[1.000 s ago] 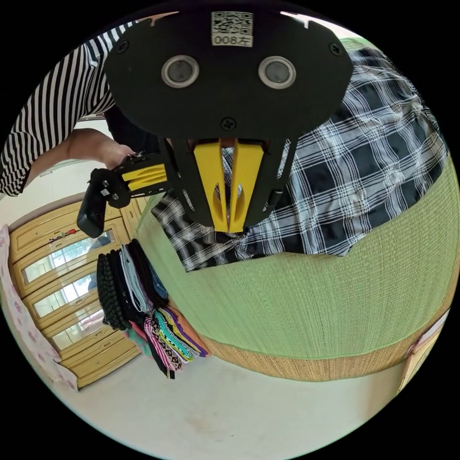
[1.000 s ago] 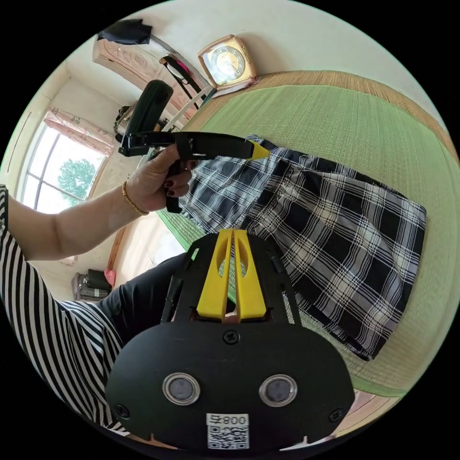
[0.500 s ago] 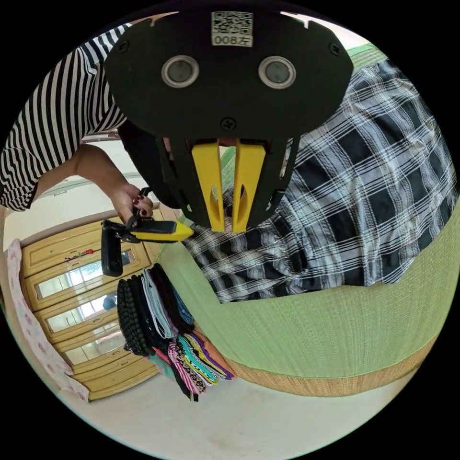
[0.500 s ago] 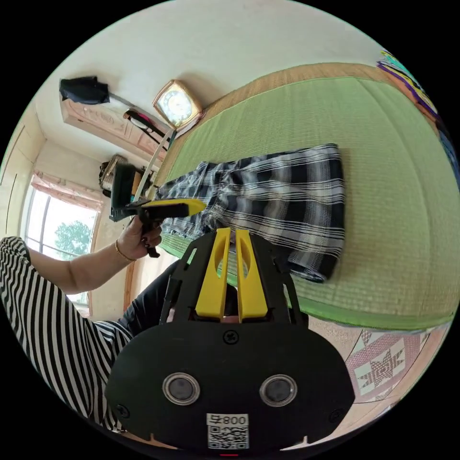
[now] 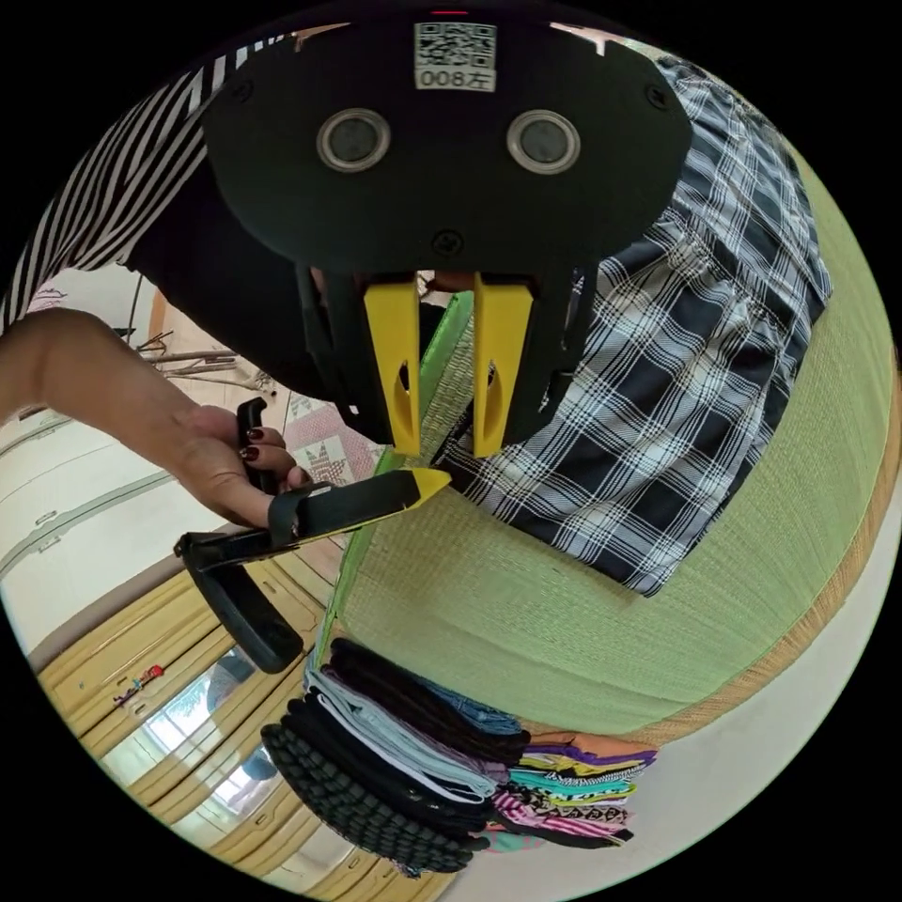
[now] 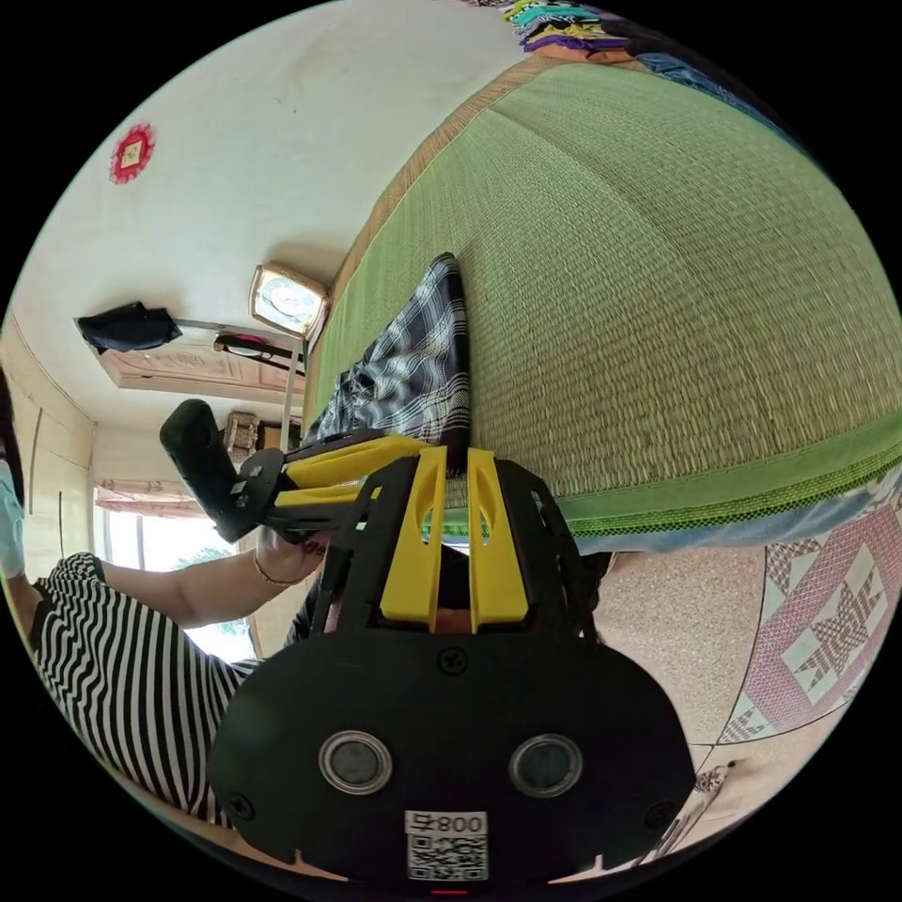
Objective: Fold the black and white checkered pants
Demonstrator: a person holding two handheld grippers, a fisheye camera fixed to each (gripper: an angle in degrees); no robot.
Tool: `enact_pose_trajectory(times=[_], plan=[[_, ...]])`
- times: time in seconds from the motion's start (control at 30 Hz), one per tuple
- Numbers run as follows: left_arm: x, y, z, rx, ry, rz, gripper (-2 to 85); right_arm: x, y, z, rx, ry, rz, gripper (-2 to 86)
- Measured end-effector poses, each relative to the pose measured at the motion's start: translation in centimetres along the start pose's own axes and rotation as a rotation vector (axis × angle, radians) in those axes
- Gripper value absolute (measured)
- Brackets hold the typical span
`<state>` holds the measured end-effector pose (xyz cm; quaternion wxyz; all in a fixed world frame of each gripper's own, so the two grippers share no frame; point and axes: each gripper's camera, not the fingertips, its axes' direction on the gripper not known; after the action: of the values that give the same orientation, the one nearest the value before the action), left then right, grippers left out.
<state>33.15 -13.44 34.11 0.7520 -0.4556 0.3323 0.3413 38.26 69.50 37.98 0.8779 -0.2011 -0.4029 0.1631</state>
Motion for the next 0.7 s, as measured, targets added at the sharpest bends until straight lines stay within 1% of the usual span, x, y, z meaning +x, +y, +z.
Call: enact_pose_trajectory(times=[0.03, 0.07, 0.13, 0.2, 0.3, 0.4, 0.57, 0.7], plan=[[0.4, -0.3, 0.9, -0.035, -0.043, -0.005, 7.2, 0.3, -0.1, -0.2, -0.006, -0.021, 0.002, 4.0], [1.0, -0.3, 1.1, -0.017, -0.093, 0.005, 5.9, 0.6, -0.1, -0.4, -0.01, -0.042, 0.002, 4.2], [1.5, -0.3, 1.3, -0.024, -0.115, 0.016, 3.9, 0.9, -0.3, -0.7, -0.012, -0.06, 0.0, 4.5], [1.7, -0.3, 1.4, -0.019, -0.11, -0.003, 2.7, 1.0, -0.5, -1.3, -0.003, -0.069, -0.01, 5.0], [1.7, 0.2, 1.0, 0.036, -0.067, -0.056, 1.7, 1.3, -1.8, -2.5, 0.024, -0.062, -0.011, 6.6], [1.8, 0.8, 0.4, 0.083, -0.039, -0.09, 1.3, 1.6, -4.6, -3.1, 0.03, -0.071, -0.011, 8.1], [1.8, 1.9, 0.1, 0.123, -0.013, -0.114, 1.0, 1.9, -11.1, -1.1, -0.039, -0.069, 0.0, 8.9], [1.8, 2.7, 0.0, 0.141, -0.002, -0.113, 1.0, 1.3, -14.1, 0.3, -0.079, -0.055, -0.006, 8.5]])
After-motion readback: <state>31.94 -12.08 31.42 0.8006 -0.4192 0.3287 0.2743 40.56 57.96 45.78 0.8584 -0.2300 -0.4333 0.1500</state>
